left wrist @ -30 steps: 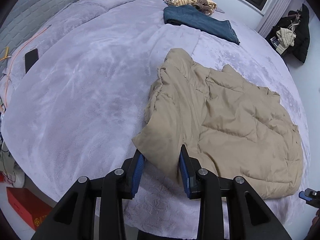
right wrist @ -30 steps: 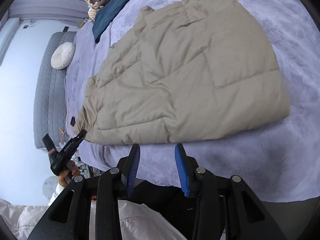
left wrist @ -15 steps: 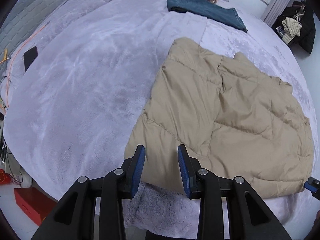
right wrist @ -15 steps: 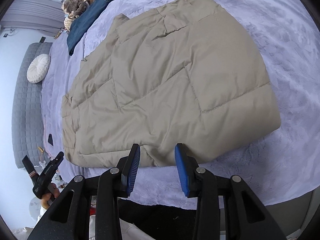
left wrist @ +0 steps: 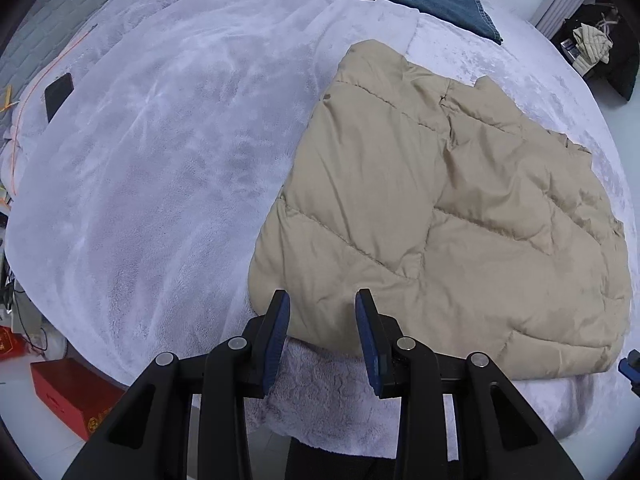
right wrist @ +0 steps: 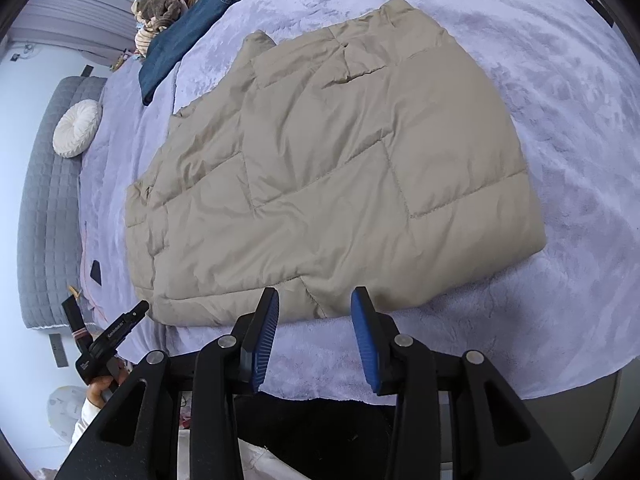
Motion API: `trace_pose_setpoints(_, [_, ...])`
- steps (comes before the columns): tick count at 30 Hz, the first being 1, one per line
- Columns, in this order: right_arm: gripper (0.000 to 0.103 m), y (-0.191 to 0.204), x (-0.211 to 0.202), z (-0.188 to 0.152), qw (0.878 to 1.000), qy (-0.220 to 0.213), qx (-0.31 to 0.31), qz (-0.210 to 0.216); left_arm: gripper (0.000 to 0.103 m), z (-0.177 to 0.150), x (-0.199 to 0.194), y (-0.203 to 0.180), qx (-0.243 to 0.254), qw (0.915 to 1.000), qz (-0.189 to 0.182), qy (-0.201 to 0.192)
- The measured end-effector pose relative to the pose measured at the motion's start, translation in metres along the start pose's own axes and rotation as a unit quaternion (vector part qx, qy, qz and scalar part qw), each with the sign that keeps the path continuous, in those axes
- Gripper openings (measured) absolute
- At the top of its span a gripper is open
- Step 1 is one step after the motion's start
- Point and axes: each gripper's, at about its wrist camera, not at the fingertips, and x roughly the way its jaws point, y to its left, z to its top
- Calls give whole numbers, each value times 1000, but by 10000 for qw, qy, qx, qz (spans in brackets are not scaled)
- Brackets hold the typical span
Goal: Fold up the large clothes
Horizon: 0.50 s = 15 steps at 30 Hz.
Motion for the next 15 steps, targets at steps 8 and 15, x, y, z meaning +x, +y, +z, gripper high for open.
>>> trace_pose_setpoints(8, [61, 15, -10, -12, 9996, -265, -52, 19, 36, 12, -27, -3, 322, 9992, -163, -150])
trace_pose_setpoints(15, [67, 47, 10, -14, 9994, -350, 78, -19, 102, 32, -30, 5, 580, 9978, -166, -267])
